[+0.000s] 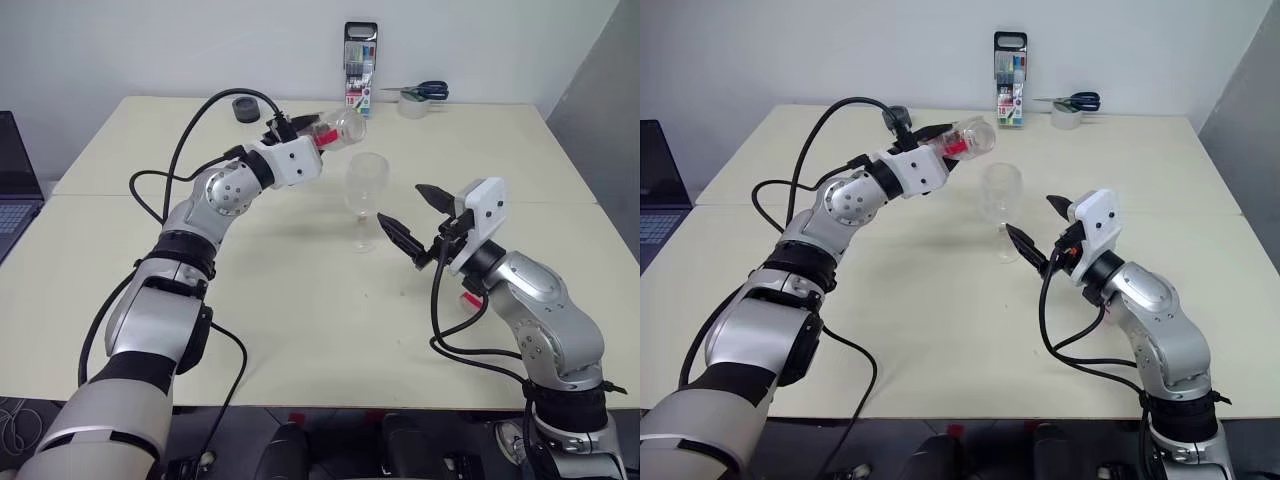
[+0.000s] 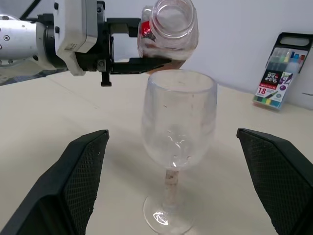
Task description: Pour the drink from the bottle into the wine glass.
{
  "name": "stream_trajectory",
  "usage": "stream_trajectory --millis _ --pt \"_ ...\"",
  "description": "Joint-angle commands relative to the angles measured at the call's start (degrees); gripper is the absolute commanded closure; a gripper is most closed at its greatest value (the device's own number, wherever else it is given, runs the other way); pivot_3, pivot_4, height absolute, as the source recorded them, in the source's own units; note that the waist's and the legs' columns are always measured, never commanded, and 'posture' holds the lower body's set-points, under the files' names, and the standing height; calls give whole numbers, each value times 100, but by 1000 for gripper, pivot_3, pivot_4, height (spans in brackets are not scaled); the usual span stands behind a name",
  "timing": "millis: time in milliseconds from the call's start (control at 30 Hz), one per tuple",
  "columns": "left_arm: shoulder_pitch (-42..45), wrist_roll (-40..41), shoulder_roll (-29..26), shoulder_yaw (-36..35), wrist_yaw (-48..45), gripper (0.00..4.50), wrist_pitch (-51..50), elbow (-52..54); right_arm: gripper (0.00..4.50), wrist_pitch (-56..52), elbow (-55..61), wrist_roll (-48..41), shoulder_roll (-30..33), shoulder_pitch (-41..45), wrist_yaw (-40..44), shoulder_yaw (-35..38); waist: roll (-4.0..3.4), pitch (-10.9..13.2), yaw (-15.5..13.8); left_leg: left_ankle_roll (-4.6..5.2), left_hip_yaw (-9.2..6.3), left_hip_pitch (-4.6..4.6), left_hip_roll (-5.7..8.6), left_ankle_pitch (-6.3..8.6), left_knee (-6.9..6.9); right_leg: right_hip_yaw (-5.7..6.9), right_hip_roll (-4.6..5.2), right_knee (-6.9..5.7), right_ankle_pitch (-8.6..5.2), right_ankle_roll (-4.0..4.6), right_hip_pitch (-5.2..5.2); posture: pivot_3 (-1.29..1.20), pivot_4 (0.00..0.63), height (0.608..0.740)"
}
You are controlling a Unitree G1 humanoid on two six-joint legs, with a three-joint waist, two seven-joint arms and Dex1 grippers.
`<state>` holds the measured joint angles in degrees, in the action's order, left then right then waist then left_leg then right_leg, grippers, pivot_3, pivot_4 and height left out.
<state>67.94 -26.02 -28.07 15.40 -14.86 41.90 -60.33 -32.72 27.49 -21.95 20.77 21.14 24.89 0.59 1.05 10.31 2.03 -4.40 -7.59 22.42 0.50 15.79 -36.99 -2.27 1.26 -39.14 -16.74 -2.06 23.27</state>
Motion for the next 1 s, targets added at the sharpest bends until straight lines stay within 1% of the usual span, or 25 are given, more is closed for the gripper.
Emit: stream_trajectory --millis 33,200,600,1000 --pt "310 -202 -109 79 347 2828 241 -88 0 92 233 -50 18 -9 -45 134 0 0 3 0 1 0 0 0 0 0 0 0 0 0 0 0 150 740" --pt "488 -472 -126 240 653 2829 340 -319 0 90 301 -102 35 -89 -36 186 0 0 4 0 0 0 1 0 -1 0 0 -2 0 0 1 0 150 740" --pt "764 -900 -224 535 1135 2829 493 -463 0 232 296 -148 -78 -103 -94 242 0 0 40 0 1 0 1 0 -3 0 0 -10 0 0 2 0 150 740" --pt "974 -1266 -312 735 1477 2829 554 -590 0 440 339 -459 24 -208 245 300 0 0 57 0 1 -1 5 0 -10 -2 1 -34 0 0 6 0 150 740"
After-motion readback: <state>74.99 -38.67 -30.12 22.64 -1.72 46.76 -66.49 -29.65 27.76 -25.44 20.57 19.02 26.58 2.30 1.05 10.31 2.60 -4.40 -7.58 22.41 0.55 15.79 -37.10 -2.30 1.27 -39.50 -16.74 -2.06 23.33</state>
